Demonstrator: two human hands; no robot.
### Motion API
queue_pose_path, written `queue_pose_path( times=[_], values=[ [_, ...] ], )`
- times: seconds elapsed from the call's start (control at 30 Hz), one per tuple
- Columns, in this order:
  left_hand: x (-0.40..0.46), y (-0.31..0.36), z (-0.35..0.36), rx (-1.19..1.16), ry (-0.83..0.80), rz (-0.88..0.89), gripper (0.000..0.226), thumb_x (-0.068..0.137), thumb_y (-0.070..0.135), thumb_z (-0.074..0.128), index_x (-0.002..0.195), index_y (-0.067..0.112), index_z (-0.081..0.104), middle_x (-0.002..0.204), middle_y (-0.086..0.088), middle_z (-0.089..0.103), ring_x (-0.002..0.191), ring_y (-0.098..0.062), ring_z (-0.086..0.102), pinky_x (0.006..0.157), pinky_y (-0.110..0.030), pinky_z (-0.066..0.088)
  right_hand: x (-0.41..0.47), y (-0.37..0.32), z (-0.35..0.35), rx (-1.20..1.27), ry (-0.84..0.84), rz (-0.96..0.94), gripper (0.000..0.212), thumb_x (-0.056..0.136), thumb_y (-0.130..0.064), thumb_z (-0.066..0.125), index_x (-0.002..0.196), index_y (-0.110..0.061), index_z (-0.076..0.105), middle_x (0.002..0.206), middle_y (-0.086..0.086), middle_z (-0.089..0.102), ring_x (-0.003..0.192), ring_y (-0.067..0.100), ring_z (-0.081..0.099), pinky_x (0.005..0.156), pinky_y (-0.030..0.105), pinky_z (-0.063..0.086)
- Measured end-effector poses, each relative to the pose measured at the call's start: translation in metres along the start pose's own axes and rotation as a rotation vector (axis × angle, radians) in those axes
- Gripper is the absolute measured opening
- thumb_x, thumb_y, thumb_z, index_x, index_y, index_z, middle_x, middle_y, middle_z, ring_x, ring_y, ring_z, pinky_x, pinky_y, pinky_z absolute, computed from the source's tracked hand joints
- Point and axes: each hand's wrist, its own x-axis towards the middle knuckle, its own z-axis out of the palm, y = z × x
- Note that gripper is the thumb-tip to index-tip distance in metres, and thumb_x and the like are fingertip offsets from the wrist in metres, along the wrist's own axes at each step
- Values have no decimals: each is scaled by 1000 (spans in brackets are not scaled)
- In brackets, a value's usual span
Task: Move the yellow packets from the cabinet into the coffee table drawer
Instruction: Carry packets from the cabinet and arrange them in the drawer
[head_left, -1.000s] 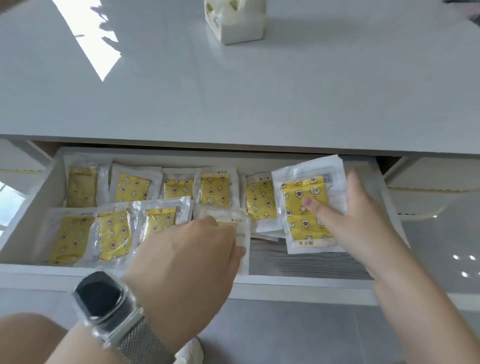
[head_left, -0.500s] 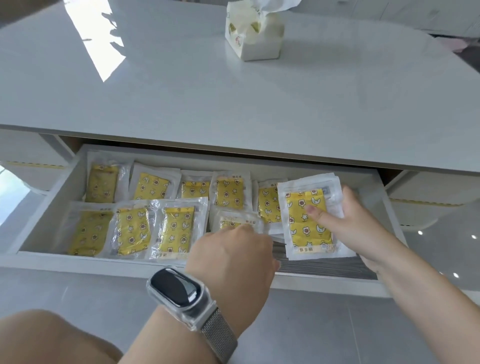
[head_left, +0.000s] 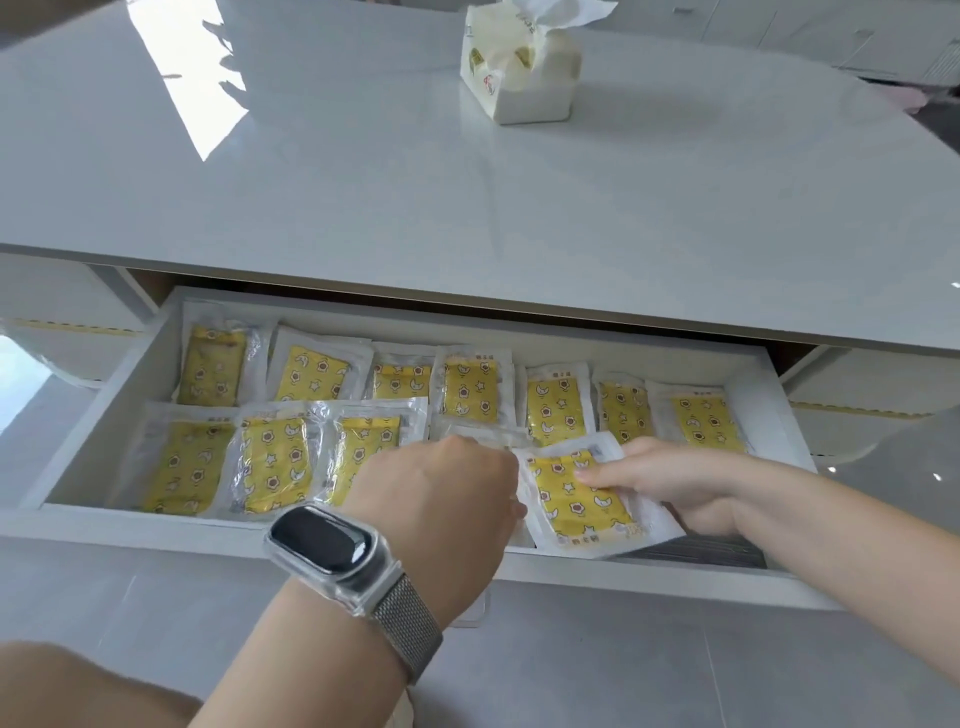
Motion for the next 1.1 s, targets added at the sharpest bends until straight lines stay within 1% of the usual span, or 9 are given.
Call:
queue_pose_path(
  times=[0.1,0.2,0.27,0.57,0.77,0.87,0.97,1.03,1.1],
  values=[
    [1,-1,1,-8,-17,1,34,102,45,34,123,31,55,115,9,62,102,-15,63,71,-26,43,1,0,8,42,23,79,88,72,-42,84,142,-11,40,147,-6,36,143,22,30,116,42,28],
    [3,-2,1,-31,-27,8,33,102,44,35,123,31,56,114,8,63,101,-16,63,76,-28,47,3,-4,13,1,11,121,49,96,-20,61,140,-6,44,130,3,56,108,19,60,86,35,52],
    [3,-4,1,-44,-24,10,33,102,43,35,122,30,57,113,8,64,100,-16,63,79,-29,49,3,-6,16,19,8,172,51,98,-20,57,144,-6,38,127,3,55,100,18,59,77,34,52],
    [7,-12,3,-51,-56,-20,31,101,43,36,121,33,58,114,10,65,100,-14,63,82,-27,52,21,-8,36,-200,150,164,68,105,-31,40,154,-2,3,162,14,6,149,32,12,118,40,18],
    [8,-18,7,-42,-144,-51,34,101,46,34,119,32,60,109,8,66,95,-14,64,79,-28,54,24,-6,45,-242,202,143,60,106,-27,35,149,9,13,157,25,19,142,37,30,112,38,31],
    [10,-20,8,-39,-158,-64,34,101,45,35,121,33,59,113,8,65,99,-14,63,83,-29,54,26,-5,53,-96,184,122,53,102,-13,42,140,18,23,146,33,34,134,42,40,83,32,47],
    [10,-22,4,-59,-159,-83,32,101,46,36,122,35,58,116,10,65,102,-13,63,87,-31,54,31,-11,58,-355,369,216,57,105,-15,37,152,2,10,158,20,17,139,36,34,82,31,44],
    [10,-22,1,-75,-147,-85,32,101,46,36,122,36,57,116,10,65,102,-12,62,88,-32,54,22,-15,57,-934,279,76,57,104,0,34,154,0,6,129,26,46,107,42,52,82,40,42],
    [9,-21,0,-74,-138,-88,32,101,46,36,123,36,56,117,10,64,102,-12,62,88,-32,53,19,-17,52,-933,230,38,58,100,9,31,152,6,5,72,14,40,60,26,42,65,34,43]
  ],
)
